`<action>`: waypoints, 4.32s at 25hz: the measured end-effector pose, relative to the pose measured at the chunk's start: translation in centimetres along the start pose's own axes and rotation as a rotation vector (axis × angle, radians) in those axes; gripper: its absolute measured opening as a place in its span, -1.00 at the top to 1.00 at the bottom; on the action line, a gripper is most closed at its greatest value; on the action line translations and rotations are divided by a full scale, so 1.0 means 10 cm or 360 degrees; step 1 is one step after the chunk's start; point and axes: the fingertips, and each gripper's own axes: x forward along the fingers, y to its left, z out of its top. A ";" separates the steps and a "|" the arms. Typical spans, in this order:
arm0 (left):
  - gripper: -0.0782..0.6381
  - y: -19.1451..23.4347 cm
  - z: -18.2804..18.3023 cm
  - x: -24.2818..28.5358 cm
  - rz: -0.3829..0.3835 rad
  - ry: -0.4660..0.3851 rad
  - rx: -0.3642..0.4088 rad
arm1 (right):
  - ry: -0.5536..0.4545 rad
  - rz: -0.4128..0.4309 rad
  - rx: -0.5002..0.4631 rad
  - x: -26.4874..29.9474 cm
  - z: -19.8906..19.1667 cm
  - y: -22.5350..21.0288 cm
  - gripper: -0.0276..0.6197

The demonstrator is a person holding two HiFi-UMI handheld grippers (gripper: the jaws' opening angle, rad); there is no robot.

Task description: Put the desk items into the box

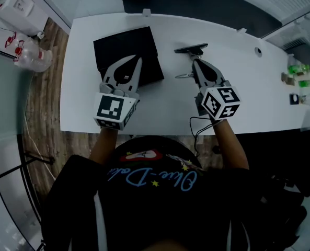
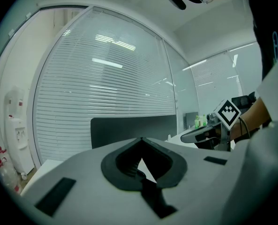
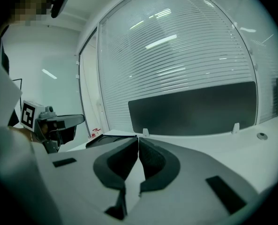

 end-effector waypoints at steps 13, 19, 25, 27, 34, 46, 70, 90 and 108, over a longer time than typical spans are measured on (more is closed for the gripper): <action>0.76 -0.36 0.03 0.12 0.0091 0.0034 0.0036 | 0.0025 0.0089 -0.0047 -0.10 -0.04 -0.38 0.80; 0.76 -0.56 0.02 0.17 0.0126 0.0057 0.0050 | 0.0046 0.0122 -0.0112 -0.19 -0.07 -0.54 0.77; 0.76 -0.75 -0.01 0.21 0.0157 0.0092 0.0079 | 0.0091 0.0168 -0.0169 -0.23 -0.14 -0.67 0.74; 0.76 -0.80 -0.01 0.23 0.0174 0.0089 0.0082 | 0.0104 0.0191 -0.0178 -0.23 -0.15 -0.70 0.73; 0.76 -0.94 0.02 0.29 0.0255 0.0062 0.0057 | 0.0151 0.0254 -0.0205 -0.21 -0.23 -0.81 0.71; 0.76 -1.12 0.01 0.24 0.0399 0.0058 -0.0035 | 0.0293 0.0335 -0.0551 -0.11 -0.41 -0.89 0.68; 0.76 -0.84 -0.20 0.53 0.0283 0.0160 -0.0042 | 0.0564 0.0247 -0.1564 0.40 -0.75 -0.99 0.68; 0.76 -0.58 -0.30 0.39 0.0391 0.0206 -0.0058 | 0.0665 0.0220 -0.2158 0.71 -1.13 -1.09 0.71; 0.76 -0.51 -0.34 0.31 0.0422 0.0242 -0.0050 | 0.0622 0.0164 -0.2280 0.84 -1.18 -1.10 0.73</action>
